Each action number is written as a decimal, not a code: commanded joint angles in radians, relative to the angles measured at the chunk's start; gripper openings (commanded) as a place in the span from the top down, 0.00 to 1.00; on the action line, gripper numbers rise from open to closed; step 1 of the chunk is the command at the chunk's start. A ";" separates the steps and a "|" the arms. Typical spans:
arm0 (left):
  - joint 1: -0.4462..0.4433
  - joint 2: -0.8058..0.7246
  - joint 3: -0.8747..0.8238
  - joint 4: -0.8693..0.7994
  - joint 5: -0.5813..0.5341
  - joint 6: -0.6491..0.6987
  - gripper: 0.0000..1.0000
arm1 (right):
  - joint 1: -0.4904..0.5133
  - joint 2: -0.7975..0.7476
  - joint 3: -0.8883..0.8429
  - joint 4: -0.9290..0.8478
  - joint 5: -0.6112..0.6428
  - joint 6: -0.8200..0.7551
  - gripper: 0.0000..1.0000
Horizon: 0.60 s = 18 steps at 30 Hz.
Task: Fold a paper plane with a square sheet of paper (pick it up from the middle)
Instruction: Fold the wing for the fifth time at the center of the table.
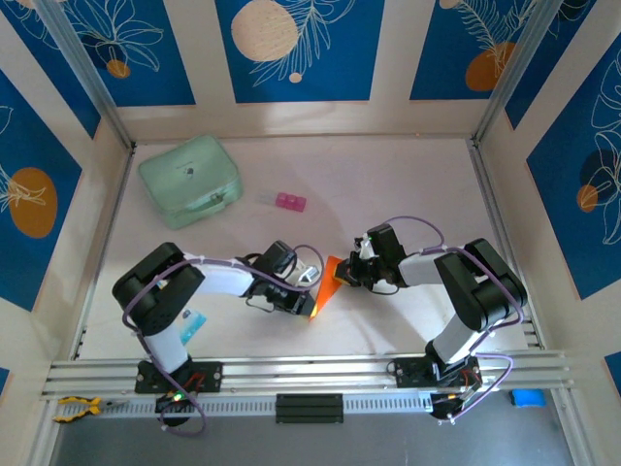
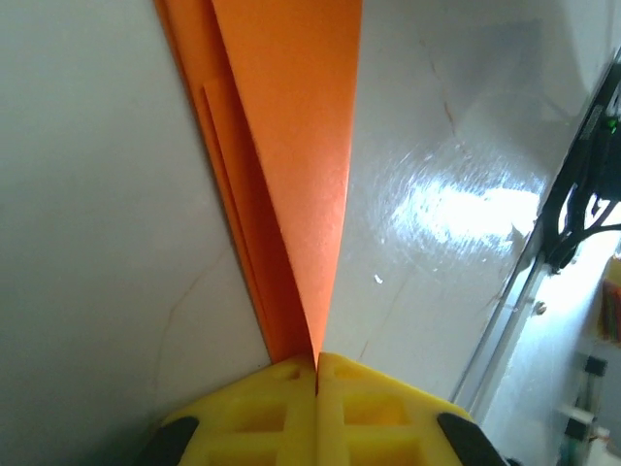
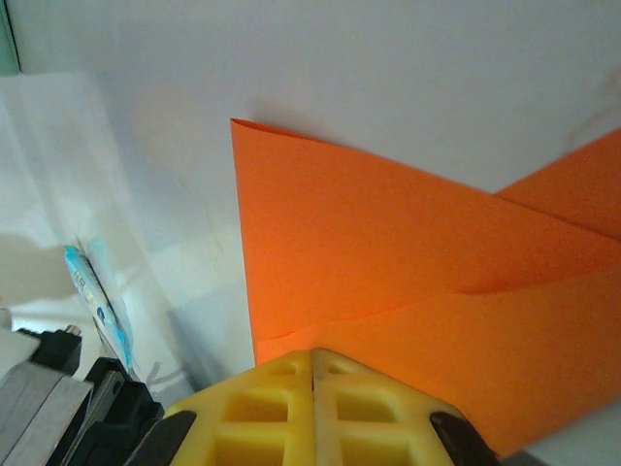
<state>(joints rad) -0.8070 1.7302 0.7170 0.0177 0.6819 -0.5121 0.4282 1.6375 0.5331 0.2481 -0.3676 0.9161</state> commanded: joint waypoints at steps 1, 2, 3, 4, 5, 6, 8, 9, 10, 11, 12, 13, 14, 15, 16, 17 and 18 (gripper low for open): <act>-0.016 -0.008 -0.036 -0.081 0.019 0.010 1.00 | -0.003 0.050 -0.036 -0.133 0.130 -0.014 0.95; -0.017 -0.007 -0.037 -0.077 0.026 0.010 1.00 | -0.003 0.050 -0.037 -0.133 0.130 -0.014 0.95; -0.018 -0.005 -0.037 -0.076 0.027 0.008 1.00 | -0.003 0.050 -0.037 -0.133 0.129 -0.014 0.95; -0.020 -0.003 -0.039 -0.077 0.029 0.007 1.00 | -0.003 0.050 -0.039 -0.133 0.131 -0.013 0.95; -0.021 -0.001 -0.041 -0.076 0.030 0.008 1.00 | -0.003 0.050 -0.040 -0.133 0.132 -0.013 0.95; -0.023 -0.002 -0.042 -0.076 0.030 0.007 0.95 | -0.005 0.051 -0.040 -0.133 0.132 -0.014 0.95; -0.026 -0.006 -0.052 -0.069 0.025 0.001 0.94 | -0.004 0.051 -0.039 -0.134 0.133 -0.014 0.95; -0.027 -0.010 -0.058 -0.065 0.023 -0.002 0.93 | -0.004 0.051 -0.039 -0.134 0.134 -0.014 0.95; -0.029 -0.011 -0.063 -0.059 0.024 -0.006 0.95 | -0.005 0.051 -0.041 -0.133 0.134 -0.014 0.95; -0.031 -0.014 -0.069 -0.054 0.026 -0.008 1.00 | -0.006 0.051 -0.041 -0.134 0.134 -0.014 0.95; -0.032 -0.014 -0.071 -0.053 0.025 -0.010 1.00 | -0.005 0.051 -0.043 -0.134 0.136 -0.015 0.95; -0.034 -0.014 -0.073 -0.053 0.024 -0.012 1.00 | -0.006 0.052 -0.043 -0.133 0.136 -0.014 0.95; -0.037 -0.015 -0.077 -0.050 0.024 -0.013 1.00 | -0.006 0.054 -0.043 -0.132 0.136 -0.014 0.95; -0.038 -0.014 -0.080 -0.048 0.024 -0.013 1.00 | -0.006 0.055 -0.043 -0.134 0.136 -0.013 0.95; -0.038 -0.014 -0.082 -0.051 0.021 -0.015 1.00 | -0.006 0.056 -0.043 -0.134 0.136 -0.015 0.95; -0.040 -0.015 -0.084 -0.051 0.018 -0.015 1.00 | -0.007 0.055 -0.045 -0.135 0.136 -0.016 0.95; -0.040 -0.018 -0.086 -0.053 0.014 -0.017 0.93 | -0.008 0.056 -0.044 -0.135 0.136 -0.016 0.95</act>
<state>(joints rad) -0.8143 1.7123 0.6792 0.0788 0.6739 -0.5186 0.4282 1.6375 0.5327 0.2485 -0.3672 0.9161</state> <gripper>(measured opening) 0.070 0.063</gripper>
